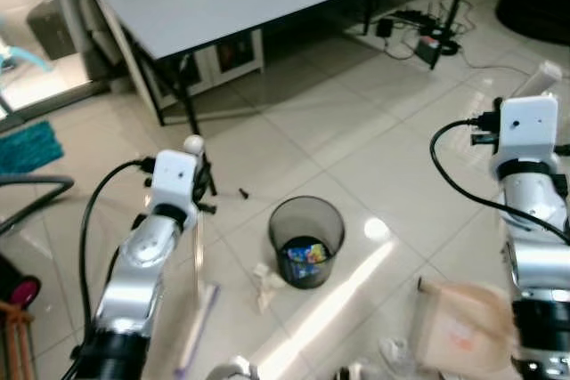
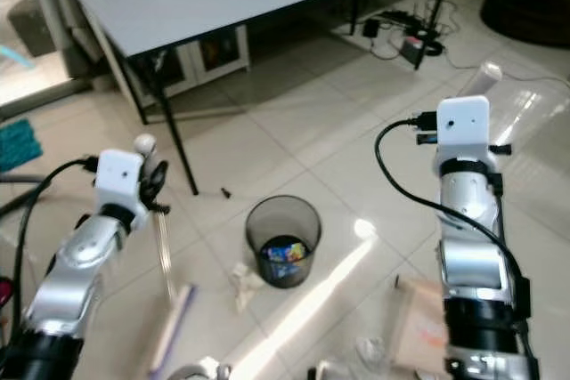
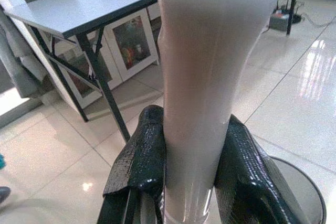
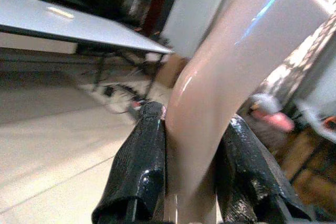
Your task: Sweep floor
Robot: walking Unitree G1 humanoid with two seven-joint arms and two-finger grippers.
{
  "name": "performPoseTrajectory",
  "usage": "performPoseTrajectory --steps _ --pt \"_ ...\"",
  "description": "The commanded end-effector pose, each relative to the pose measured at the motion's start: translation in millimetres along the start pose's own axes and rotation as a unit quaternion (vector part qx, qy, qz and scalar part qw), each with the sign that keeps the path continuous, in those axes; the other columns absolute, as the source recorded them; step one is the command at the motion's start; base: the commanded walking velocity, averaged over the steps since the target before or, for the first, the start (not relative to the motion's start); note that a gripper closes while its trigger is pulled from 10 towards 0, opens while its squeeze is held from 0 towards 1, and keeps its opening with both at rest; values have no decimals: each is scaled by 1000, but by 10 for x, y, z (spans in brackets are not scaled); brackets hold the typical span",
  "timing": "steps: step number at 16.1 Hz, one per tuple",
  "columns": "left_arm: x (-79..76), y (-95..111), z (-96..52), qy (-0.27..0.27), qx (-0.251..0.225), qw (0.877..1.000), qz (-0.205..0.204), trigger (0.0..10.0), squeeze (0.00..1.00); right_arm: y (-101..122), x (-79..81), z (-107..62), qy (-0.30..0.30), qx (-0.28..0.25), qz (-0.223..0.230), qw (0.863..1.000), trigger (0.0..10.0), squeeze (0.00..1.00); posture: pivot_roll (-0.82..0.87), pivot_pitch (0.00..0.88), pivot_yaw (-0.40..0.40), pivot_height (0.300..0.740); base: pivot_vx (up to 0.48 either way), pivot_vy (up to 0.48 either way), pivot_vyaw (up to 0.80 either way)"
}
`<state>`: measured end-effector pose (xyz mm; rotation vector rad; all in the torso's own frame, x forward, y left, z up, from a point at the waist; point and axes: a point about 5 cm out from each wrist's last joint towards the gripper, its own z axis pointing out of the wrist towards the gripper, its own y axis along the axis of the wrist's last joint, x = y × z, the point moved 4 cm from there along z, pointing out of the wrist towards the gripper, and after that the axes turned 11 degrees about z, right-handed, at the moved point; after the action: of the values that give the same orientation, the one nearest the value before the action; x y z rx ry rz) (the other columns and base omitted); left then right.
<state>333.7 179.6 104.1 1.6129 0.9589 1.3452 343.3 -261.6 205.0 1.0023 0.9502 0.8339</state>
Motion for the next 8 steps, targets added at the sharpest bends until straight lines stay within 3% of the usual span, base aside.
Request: performPoseTrajectory --steps 1,4,8 --pt "6 115 -13 0 -20 1000 7 10000 0 298 -29 14 -5 -69 7 998 10000 0 -2 60 47 740 0 -469 0" --pt "36 118 -89 -3 -20 1000 12 10000 0 196 182 -74 35 -45 111 992 10000 0 11 64 46 740 0 -469 0" --pt "29 143 -101 -2 -19 1000 7 10000 0 105 367 -158 75 -21 155 985 10000 0 14 63 55 740 0 -467 0"
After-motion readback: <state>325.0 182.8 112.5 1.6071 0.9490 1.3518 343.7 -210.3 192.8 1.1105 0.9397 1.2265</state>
